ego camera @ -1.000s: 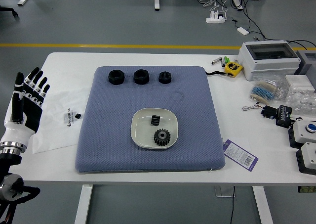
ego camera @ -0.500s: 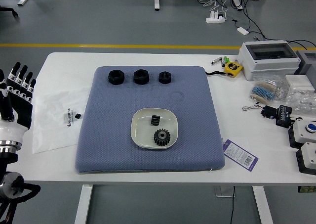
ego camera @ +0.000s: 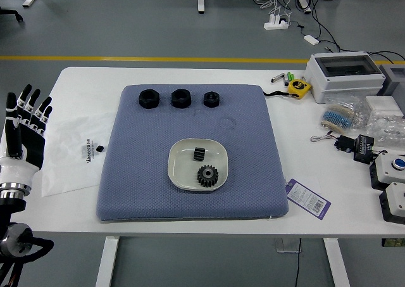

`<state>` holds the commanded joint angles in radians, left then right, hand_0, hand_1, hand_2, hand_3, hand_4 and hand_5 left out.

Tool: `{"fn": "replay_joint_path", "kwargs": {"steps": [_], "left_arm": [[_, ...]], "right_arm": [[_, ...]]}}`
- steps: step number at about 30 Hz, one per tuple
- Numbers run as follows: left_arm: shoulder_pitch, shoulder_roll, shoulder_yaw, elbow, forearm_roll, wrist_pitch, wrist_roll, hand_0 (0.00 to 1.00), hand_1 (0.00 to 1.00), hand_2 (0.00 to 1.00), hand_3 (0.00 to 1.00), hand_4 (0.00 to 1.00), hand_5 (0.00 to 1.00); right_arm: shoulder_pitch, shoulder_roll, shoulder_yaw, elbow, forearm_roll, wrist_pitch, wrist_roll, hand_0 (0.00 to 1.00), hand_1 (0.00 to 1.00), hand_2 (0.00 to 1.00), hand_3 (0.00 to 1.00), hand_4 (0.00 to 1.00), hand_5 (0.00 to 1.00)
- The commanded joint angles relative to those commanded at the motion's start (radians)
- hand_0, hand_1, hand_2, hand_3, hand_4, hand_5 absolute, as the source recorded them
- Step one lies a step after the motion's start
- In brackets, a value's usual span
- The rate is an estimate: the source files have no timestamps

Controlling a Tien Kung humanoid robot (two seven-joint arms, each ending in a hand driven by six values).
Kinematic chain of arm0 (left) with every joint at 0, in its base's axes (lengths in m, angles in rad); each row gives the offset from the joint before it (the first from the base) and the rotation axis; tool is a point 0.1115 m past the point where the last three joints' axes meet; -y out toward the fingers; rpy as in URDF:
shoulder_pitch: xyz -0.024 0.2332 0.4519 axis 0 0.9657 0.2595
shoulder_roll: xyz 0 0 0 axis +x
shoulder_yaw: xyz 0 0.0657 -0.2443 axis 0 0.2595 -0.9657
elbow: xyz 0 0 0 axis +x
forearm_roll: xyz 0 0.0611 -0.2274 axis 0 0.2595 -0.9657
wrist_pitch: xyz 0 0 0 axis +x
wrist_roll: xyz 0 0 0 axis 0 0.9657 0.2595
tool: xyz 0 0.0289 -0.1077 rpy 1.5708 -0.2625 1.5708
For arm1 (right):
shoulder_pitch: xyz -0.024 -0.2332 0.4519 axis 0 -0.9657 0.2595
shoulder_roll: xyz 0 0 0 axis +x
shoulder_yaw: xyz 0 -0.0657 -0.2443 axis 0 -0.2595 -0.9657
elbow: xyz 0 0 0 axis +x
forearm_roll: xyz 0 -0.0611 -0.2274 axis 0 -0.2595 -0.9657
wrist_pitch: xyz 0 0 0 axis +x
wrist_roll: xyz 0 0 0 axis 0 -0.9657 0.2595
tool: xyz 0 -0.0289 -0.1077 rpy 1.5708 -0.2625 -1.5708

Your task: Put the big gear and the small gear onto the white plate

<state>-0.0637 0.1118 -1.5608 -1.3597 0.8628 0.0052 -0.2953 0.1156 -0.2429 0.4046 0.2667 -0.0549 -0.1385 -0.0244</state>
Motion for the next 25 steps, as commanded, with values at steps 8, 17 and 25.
{"fn": "replay_joint_path", "kwargs": {"steps": [8, 17, 25], "left_arm": [[0.004, 0.001, 0.004, 0.003, 0.005, -0.017, 0.018, 0.897, 0.880, 0.998, 0.966, 0.998, 0.870], [0.008, 0.002, 0.009, 0.006, 0.010, -0.023, 0.019, 0.909, 0.886, 0.998, 0.940, 0.998, 0.871], [0.008, 0.001, 0.010, 0.009, 0.019, -0.029, 0.029, 0.919, 0.893, 0.998, 0.940, 0.998, 0.850]], "right_arm": [[-0.005, 0.002, 0.008, 0.001, -0.016, -0.002, -0.006, 0.666, 0.671, 0.763, 0.664, 0.934, 0.752], [-0.011, 0.003, 0.008, 0.002, -0.020, -0.004, -0.008, 0.666, 0.670, 0.762, 0.662, 0.932, 0.755], [-0.011, 0.004, -0.005, 0.002, -0.002, -0.004, -0.002, 0.666, 0.670, 0.761, 0.662, 0.931, 0.752]]}}
